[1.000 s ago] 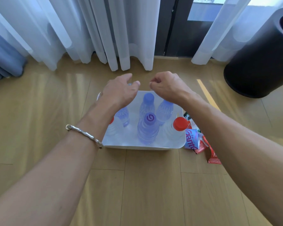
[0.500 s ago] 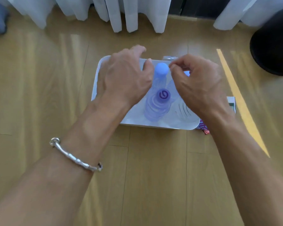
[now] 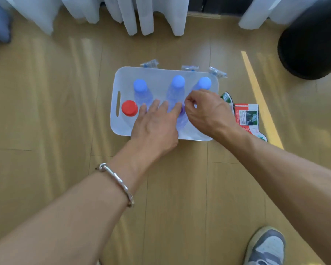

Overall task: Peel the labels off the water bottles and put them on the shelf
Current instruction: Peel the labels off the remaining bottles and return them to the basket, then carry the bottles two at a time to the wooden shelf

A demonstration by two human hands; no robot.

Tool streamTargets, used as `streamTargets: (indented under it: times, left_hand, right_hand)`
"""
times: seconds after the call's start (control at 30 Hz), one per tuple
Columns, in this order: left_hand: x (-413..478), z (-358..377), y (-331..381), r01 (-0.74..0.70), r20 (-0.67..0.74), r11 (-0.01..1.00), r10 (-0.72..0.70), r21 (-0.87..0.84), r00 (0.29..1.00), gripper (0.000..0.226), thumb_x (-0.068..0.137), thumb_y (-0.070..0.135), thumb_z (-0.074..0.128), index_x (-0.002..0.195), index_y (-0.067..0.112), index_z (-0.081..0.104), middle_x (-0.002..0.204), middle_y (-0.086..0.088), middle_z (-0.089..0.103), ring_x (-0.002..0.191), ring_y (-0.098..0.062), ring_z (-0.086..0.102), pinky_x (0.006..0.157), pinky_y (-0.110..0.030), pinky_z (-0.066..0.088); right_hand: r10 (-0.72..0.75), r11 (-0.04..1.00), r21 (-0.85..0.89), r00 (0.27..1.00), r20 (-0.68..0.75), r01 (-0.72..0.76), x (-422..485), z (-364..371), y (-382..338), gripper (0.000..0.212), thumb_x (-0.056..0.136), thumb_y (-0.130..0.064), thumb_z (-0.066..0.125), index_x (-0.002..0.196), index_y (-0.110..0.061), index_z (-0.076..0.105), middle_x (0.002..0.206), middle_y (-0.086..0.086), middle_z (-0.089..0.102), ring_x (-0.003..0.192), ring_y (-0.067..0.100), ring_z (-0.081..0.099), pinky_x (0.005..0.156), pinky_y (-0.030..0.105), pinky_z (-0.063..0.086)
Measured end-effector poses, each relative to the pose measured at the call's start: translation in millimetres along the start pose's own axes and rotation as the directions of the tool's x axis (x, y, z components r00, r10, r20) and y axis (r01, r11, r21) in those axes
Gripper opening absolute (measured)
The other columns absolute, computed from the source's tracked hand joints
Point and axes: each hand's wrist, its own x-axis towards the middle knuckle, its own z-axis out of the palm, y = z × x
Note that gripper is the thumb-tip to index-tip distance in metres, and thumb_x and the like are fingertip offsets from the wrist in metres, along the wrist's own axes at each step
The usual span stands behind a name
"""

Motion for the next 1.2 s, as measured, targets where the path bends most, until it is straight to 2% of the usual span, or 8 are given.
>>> streamTargets:
  times: [0.13, 0.2, 0.3, 0.4, 0.5, 0.77, 0.93, 1.2]
  left_hand:
    - [-2.3, -18.5, -26.0, 0.062, -0.097, 0.984, -0.046, 0.168, 0.994, 0.055, 0.09, 0.021, 0.05, 0.143, 0.018, 0.033, 0.153, -0.011, 0.023, 0.144, -0.03, 0.012, 0.116, -0.045, 0.007]
    - [-2.6, -27.0, -40.1, 0.129, -0.097, 0.983, -0.117, 0.129, 0.988, 0.051, 0.089, 0.02, 0.053, 0.138, 0.016, 0.038, 0.148, -0.012, 0.03, 0.137, -0.031, 0.027, 0.11, -0.044, 0.02]
    - [-5.6, -29.5, -51.7, 0.235, 0.087, 0.972, -0.233, -0.012, 0.969, 0.044, 0.091, 0.021, 0.053, 0.132, 0.013, 0.039, 0.129, -0.015, 0.044, 0.113, -0.037, 0.05, 0.087, -0.041, 0.042]
    - [-6.9, -20.8, -54.6, 0.233, 0.124, 0.971, -0.226, -0.05, 0.966, 0.031, 0.092, 0.011, 0.049, 0.122, 0.006, 0.044, 0.115, -0.019, 0.049, 0.1, -0.041, 0.056, 0.078, -0.04, 0.044]
    - [-4.4, -18.4, -51.7, 0.229, 0.079, 0.971, -0.224, -0.069, 0.971, 0.021, 0.093, 0.011, 0.048, 0.113, 0.005, 0.046, 0.109, -0.018, 0.054, 0.098, -0.039, 0.056, 0.071, -0.038, 0.04]
    - [-16.7, -18.8, -52.7, 0.165, 0.0, 0.981, -0.165, -0.1, 0.986, 0.02, 0.091, 0.018, 0.051, 0.108, 0.011, 0.045, 0.102, -0.013, 0.058, 0.09, -0.037, 0.057, 0.071, -0.038, 0.045]
    - [-36.8, -37.9, -59.0, 0.205, -0.04, 0.941, -0.223, -0.269, 0.974, 0.02, 0.084, 0.011, 0.051, 0.104, 0.01, 0.053, 0.099, -0.012, 0.048, 0.087, -0.037, 0.056, 0.075, -0.041, 0.049]
    - [-63.0, -157.3, -41.2, 0.123, -0.051, 0.945, -0.145, -0.302, 0.988, 0.027, 0.087, 0.014, 0.053, 0.113, 0.02, 0.059, 0.102, 0.0, 0.042, 0.085, -0.021, 0.047, 0.071, -0.028, 0.038]
  right_hand:
    - [-0.021, 0.998, 0.054, 0.997, 0.073, 0.017, 3.7, -15.8, 3.1, 0.027, 0.096, -0.028, 0.045, 0.111, -0.014, 0.063, 0.115, 0.005, 0.058, 0.107, 0.026, 0.053, 0.086, 0.037, 0.044]
    - [-0.005, 1.0, 0.022, 0.997, 0.074, 0.003, 0.0, -21.9, 6.9, 0.032, 0.095, -0.033, 0.05, 0.119, -0.014, 0.06, 0.122, 0.006, 0.055, 0.113, 0.026, 0.051, 0.089, 0.036, 0.042]
    - [0.111, 0.994, -0.02, 0.985, 0.135, -0.109, -13.1, -24.1, 18.9, 0.042, 0.091, -0.037, 0.055, 0.125, -0.013, 0.054, 0.126, 0.009, 0.05, 0.112, 0.029, 0.054, 0.09, 0.035, 0.042]
    - [0.255, 0.967, -0.079, 0.932, 0.256, -0.243, -24.4, -23.1, 23.7, 0.051, 0.088, -0.044, 0.056, 0.128, -0.013, 0.047, 0.123, 0.009, 0.055, 0.109, 0.031, 0.056, 0.089, 0.038, 0.046]
    - [0.274, 0.955, -0.199, 0.915, 0.297, -0.222, -23.6, -20.9, 21.9, 0.052, 0.091, -0.046, 0.051, 0.129, -0.012, 0.043, 0.122, 0.011, 0.06, 0.11, 0.034, 0.058, 0.086, 0.039, 0.046]
    - [0.223, 0.942, -0.295, 0.956, 0.188, -0.161, -29.3, -23.0, 18.4, 0.038, 0.096, -0.043, 0.042, 0.115, -0.011, 0.047, 0.107, 0.013, 0.063, 0.089, 0.033, 0.057, 0.069, 0.034, 0.038]
    - [0.189, 0.945, -0.299, 0.967, 0.173, -0.131, -46.2, -37.6, 22.1, 0.039, 0.097, -0.046, 0.039, 0.115, -0.012, 0.048, 0.111, 0.013, 0.064, 0.097, 0.035, 0.059, 0.071, 0.035, 0.035]
    - [0.126, 0.933, -0.347, 0.99, 0.067, -0.095, -44.6, -161.2, -29.2, 0.025, 0.088, -0.038, 0.045, 0.091, -0.019, 0.061, 0.084, 0.004, 0.064, 0.074, 0.029, 0.052, 0.064, 0.028, 0.035]
